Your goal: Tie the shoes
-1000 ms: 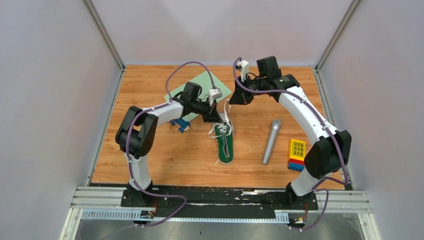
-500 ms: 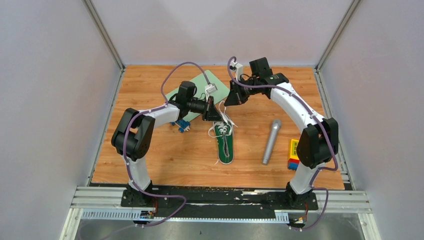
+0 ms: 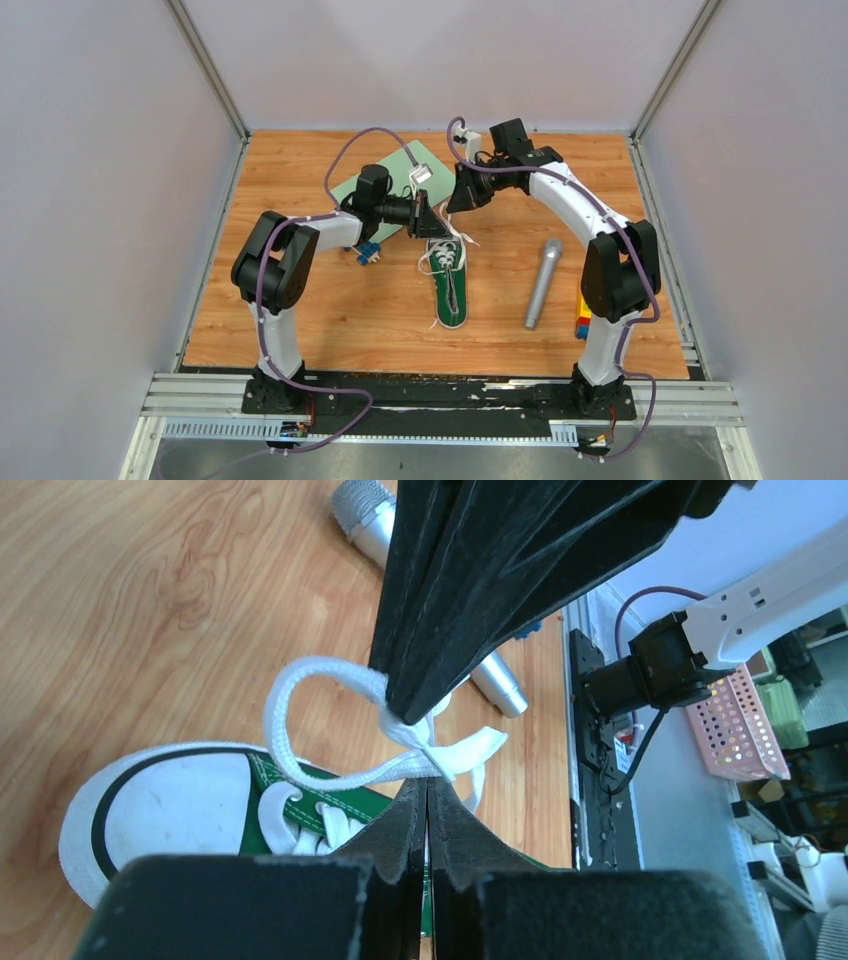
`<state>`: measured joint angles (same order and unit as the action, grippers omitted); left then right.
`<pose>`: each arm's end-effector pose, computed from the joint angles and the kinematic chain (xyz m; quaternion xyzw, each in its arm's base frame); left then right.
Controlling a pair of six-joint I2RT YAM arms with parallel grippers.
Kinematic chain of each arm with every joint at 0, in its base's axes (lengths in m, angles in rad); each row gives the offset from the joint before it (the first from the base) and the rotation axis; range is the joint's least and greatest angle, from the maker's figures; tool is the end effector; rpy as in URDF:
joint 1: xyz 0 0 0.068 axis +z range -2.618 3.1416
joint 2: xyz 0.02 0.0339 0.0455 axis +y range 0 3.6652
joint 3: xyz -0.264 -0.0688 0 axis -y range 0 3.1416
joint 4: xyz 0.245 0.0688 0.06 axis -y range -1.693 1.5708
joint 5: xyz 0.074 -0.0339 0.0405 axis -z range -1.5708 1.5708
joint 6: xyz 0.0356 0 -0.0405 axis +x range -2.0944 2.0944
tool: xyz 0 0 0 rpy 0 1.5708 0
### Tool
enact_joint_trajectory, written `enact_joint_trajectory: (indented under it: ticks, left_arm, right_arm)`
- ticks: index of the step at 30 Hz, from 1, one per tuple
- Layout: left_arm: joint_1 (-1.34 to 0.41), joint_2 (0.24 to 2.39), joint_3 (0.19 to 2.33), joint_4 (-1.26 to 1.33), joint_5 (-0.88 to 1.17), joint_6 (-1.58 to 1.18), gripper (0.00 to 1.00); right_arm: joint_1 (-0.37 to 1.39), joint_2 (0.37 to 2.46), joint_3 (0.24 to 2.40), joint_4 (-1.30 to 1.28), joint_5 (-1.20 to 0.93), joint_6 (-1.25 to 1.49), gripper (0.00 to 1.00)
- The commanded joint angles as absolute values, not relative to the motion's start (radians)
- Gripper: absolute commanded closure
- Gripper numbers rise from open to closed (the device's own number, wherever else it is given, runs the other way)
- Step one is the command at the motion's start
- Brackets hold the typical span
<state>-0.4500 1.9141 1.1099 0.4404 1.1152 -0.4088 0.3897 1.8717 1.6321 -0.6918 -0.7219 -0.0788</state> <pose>0.3515 -0.2053 0.1953 0.3146 0.6923 -0.5966 0.2565 0.3709 0.1777 0.2850 -0.3141 0.8381 0.3767 0.2386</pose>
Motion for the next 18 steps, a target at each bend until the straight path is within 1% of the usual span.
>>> enact_joint_trajectory:
  ticks: [1, 2, 4, 6, 7, 10, 12, 14, 18]
  left_arm:
    - [-0.453, 1.959, 1.093, 0.556, 1.1, -0.498, 0.96]
    - [-0.453, 1.965, 1.093, 0.555, 1.102, -0.498, 0.96]
    - [-0.453, 1.978, 1.094, 0.556, 1.113, -0.499, 0.96]
    - [-0.453, 1.983, 1.093, 0.563, 1.12, -0.505, 0.96]
    - [-0.453, 1.986, 1.092, 0.567, 1.125, -0.509, 0.96]
    - [-0.453, 1.995, 1.093, 0.579, 1.133, -0.517, 0.97]
    - [-0.453, 2.006, 1.097, 0.586, 1.14, -0.526, 0.97]
    - [-0.453, 2.016, 1.103, 0.596, 1.147, -0.54, 0.97]
    - [-0.453, 2.032, 1.113, 0.62, 1.161, -0.568, 0.97]
  right_arm:
    - [0.393, 1.899, 1.697, -0.65, -0.685, -0.088, 0.9]
    - [0.391, 1.902, 1.699, -0.652, -0.656, -0.103, 0.82]
    - [0.384, 1.898, 1.703, -0.652, -0.607, -0.127, 0.55]
    - [0.361, 1.886, 1.7, -0.662, -0.614, -0.144, 0.43]
    - [0.348, 1.88, 1.695, -0.675, -0.625, -0.153, 0.4]
    - [0.307, 1.863, 1.67, -0.729, -0.684, -0.209, 0.36]
    - [0.282, 1.862, 1.656, -0.794, -0.75, -0.281, 0.36]
    - [0.272, 1.872, 1.649, -0.884, -0.795, -0.4, 0.39]
    - [0.267, 1.898, 1.608, -1.014, -0.808, -0.62, 0.44]
